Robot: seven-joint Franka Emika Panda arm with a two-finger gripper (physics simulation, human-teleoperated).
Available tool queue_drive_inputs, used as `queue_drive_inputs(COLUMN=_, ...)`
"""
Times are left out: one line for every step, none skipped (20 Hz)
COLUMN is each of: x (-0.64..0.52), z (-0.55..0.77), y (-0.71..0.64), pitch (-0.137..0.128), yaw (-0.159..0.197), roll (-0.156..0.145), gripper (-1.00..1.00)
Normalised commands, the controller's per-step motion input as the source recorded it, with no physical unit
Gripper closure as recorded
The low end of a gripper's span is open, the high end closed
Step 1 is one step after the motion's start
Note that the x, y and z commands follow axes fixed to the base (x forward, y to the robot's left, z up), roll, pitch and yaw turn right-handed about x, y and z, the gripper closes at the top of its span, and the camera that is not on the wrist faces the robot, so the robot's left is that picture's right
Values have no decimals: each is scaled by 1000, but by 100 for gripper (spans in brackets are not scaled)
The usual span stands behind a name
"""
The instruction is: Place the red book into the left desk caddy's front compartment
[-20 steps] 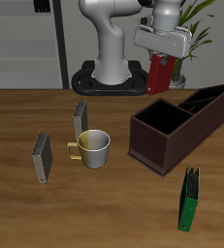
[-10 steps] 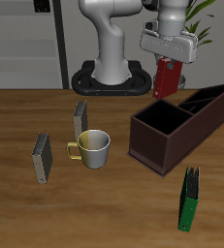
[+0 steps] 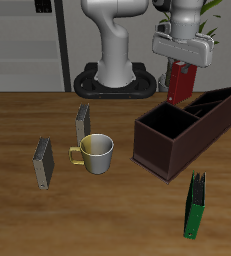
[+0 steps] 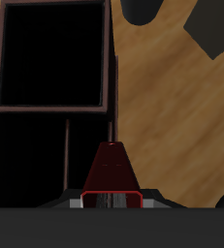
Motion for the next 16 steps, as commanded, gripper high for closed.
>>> queue_drive_inputs(x=110, z=27, y=133, pitch=22, yaw=-25, roll=58, gripper=100)
queue_drive_inputs(x=37, z=53, y=180, pitch=-38, yaw=12, roll=10, gripper=100)
queue_drive_inputs(x=30, z=90, y=224, pitch=-83, yaw=67, roll=59, gripper=100)
queue_drive_inputs(x=106, z=-14, y=167, pitch=-3, yaw=17, roll=46, gripper=100)
queue_drive_inputs(x=145, z=27, y=227, pitch=-1, yaw=51, roll=77, gripper=100)
queue_drive_inputs(x=151, z=-2, y=193, pitch=-34, yaw=50, roll=66, gripper=100)
queue_drive_inputs(x=152, z=-36, y=80, pitch=25, yaw=18, roll=17, gripper=100)
queue_drive_inputs(x=26, z=25, y=104, pitch=-32, yaw=51, roll=46, gripper=100)
queue_drive_inputs(x=137, z=117, y=-24, pitch=-71, yaw=34, roll=21, gripper=100)
queue_drive_inputs(x=212, z=127, y=-24, pitch=-17, yaw=-36, roll=-62, gripper=100)
queue_drive_inputs(x=178, z=79, y=57, pitch=8, yaw=19, roll=75, gripper=100)
queue_drive_inputs(x=117, z=85, y=-61, pitch=-21, yaw=-26, roll=-43, gripper=100)
queue_drive_inputs(x=101, z=68, y=65, pitch=-39, yaw=26, roll=-8, gripper=100)
queue_drive_inputs(x=-116, z=-42, y=-17, pitch=0, yaw=0, roll=0, gripper=100)
queue_drive_inputs(x=142, z=90, y=85, pitch=-50, yaw=40, roll=26, gripper=100)
queue_drive_inputs(x=224, z=2, y=63, pitch=-2, yaw=24, roll=18, gripper=100)
